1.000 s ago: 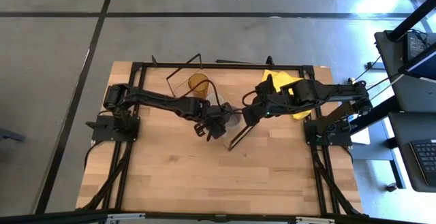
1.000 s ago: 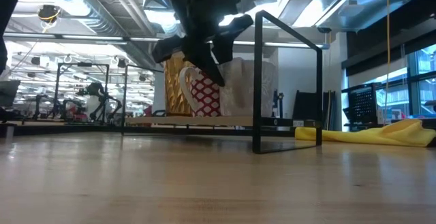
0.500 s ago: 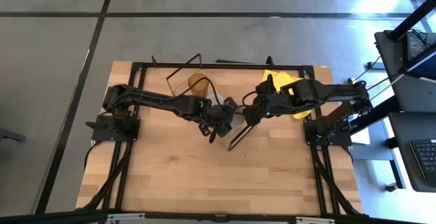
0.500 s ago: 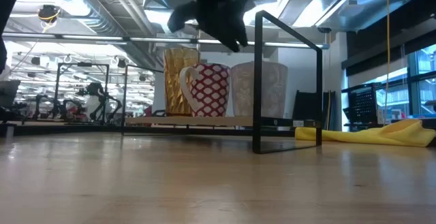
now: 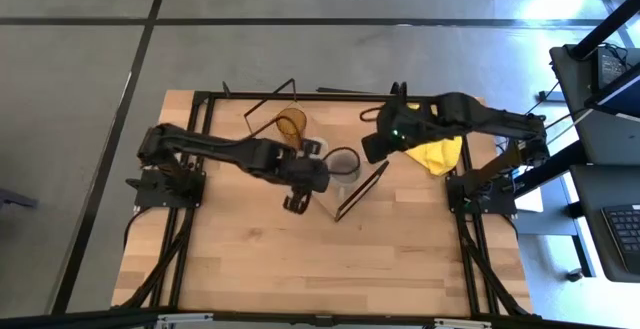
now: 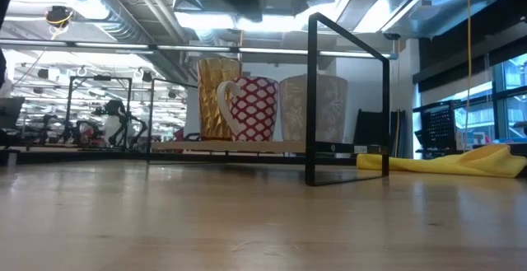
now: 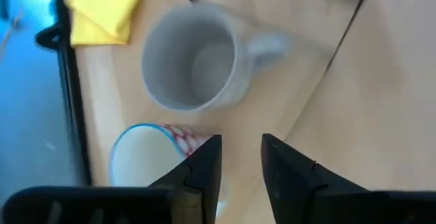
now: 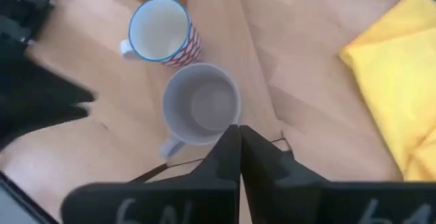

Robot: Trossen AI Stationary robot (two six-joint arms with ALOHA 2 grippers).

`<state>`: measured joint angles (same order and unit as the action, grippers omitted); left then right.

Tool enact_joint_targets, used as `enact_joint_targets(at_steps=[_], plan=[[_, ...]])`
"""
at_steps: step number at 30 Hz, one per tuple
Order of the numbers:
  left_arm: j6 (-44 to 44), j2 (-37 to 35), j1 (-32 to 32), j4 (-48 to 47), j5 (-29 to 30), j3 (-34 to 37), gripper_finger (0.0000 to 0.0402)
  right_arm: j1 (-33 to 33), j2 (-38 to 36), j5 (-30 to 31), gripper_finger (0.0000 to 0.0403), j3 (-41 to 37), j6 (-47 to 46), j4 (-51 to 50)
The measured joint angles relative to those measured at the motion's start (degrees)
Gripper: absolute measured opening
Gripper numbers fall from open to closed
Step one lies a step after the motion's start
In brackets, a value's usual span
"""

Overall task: Stack small to large cups/mugs on shelf
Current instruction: Put the grey patterned mug on the shelf

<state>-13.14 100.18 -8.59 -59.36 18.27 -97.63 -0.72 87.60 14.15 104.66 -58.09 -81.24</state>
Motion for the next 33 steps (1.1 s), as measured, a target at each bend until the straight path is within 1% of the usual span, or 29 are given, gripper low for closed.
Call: enact_joint_targets(at_steps=[4,7,10,13,15,18,21,26,33], plan=[[20.1,-1.9,-4.0,3.5,3.2,0.4,0.0096,-4.9,1.1,-5.2,0.0004,0.0,4.2,1.0],[32.8,-2.0,-7.1,4.8,7.1,0.4,0.0096,-9.3,1.9,-9.5,0.0003,0.0,7.4,1.4],[41.8,-1.8,-9.8,4.9,11.1,1.1,0.0096,-13.8,3.1,-14.6,0.0002,0.0,10.7,2.2],[50.0,-1.5,-11.2,4.6,12.1,4.7,0.0096,-17.8,4.7,-20.1,0.0002,0.0,13.9,2.4],[54.5,-1.4,-11.7,5.5,12.7,7.8,0.0096,-19.9,6.3,-22.6,0.0002,0.0,16.2,2.4],[60.5,-1.4,-12.1,8.0,12.8,12.9,0.0096,-22.5,9.0,-26.3,0.0002,0.0,19.6,2.7],[64.9,-1.4,-12.3,13.9,12.5,17.1,0.0096,-24.4,11.8,-29.1,0.0002,0.0,22.7,4.2],[67.1,-1.4,-11.4,22.9,12.4,20.9,0.0096,-26.5,16.1,-32.4,0.0001,0.0,26.7,5.8],[70.1,-1.4,-7.3,29.0,12.3,25.3,0.0096,-28.1,21.0,-34.9,0.0001,0.0,33.1,5.1]])
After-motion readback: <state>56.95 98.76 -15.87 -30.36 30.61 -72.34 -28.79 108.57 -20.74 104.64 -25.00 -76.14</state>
